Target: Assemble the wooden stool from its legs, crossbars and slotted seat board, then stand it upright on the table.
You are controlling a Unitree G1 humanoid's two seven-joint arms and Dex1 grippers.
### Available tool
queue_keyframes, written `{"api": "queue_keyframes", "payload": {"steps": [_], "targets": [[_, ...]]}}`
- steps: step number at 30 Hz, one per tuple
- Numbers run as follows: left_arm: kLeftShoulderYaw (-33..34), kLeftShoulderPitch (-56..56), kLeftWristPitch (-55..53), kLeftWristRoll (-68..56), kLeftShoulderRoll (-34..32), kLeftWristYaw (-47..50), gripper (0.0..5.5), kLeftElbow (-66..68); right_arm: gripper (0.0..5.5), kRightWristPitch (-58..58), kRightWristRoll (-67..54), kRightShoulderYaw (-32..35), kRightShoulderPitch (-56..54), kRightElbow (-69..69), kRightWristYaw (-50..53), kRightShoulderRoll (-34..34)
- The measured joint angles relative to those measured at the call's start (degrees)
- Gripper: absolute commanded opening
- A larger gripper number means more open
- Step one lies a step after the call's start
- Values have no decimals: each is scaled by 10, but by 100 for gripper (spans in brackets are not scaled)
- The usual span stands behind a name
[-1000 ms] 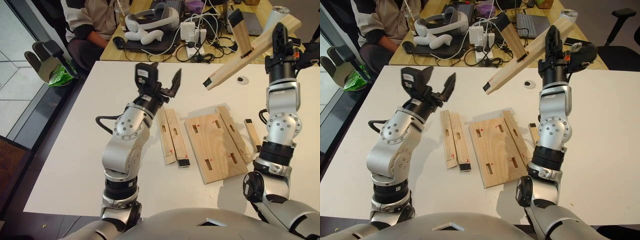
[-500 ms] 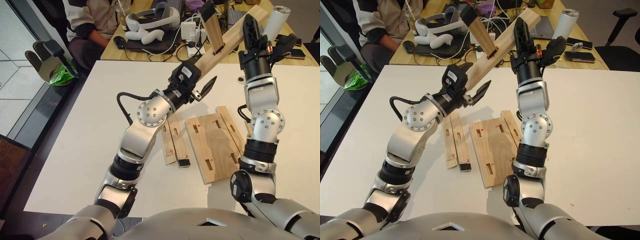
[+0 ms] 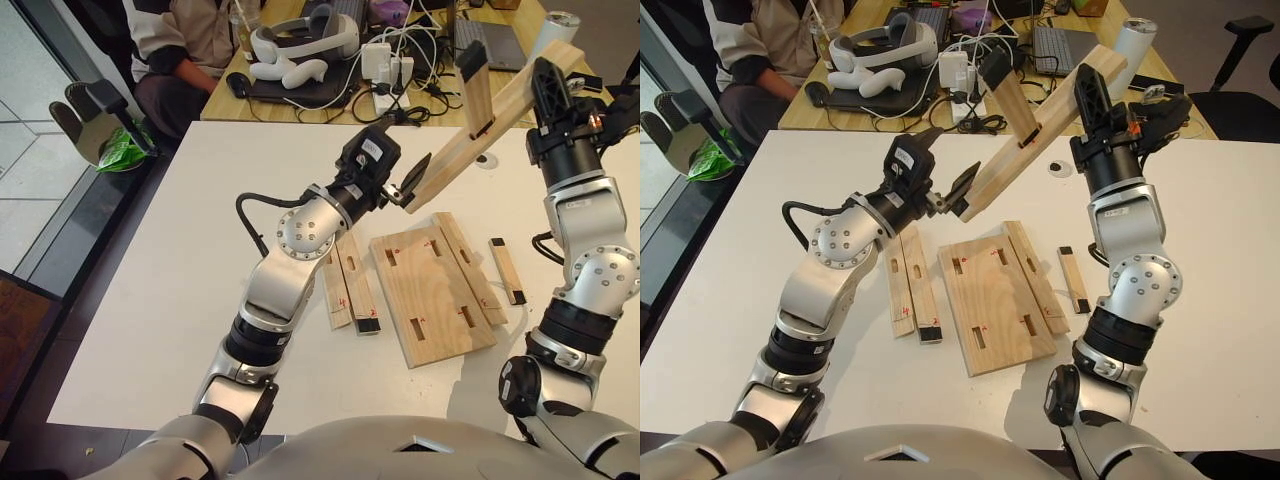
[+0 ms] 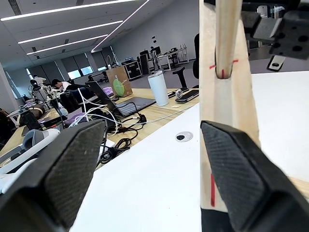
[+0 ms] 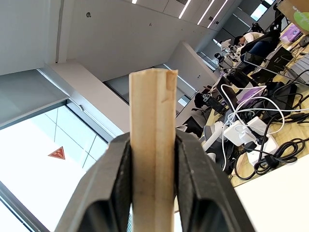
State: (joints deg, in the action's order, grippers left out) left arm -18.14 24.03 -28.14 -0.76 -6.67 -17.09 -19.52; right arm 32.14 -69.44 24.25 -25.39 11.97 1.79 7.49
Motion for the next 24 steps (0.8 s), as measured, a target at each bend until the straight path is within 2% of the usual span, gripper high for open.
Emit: {"api": "queue_keyframes", "payload": {"steps": [6,14,19,24], "targets": [[0,-6,-21,-43,4,-35,362,-26,101,-27,13,-17,-17,-20,-7,-23],[-27,-7,-27,-32,0,-37,362,-24,101,-38,11,-29,-29,-24,1,-45],[-22,-6,-27,-32,2,-33,362,-24,101,-16,-13,-27,-12,9,19,-41],[-10,-6,-27,-32,-5,-33,362,-26,101,25,-63,-23,6,36,42,-2]]}}
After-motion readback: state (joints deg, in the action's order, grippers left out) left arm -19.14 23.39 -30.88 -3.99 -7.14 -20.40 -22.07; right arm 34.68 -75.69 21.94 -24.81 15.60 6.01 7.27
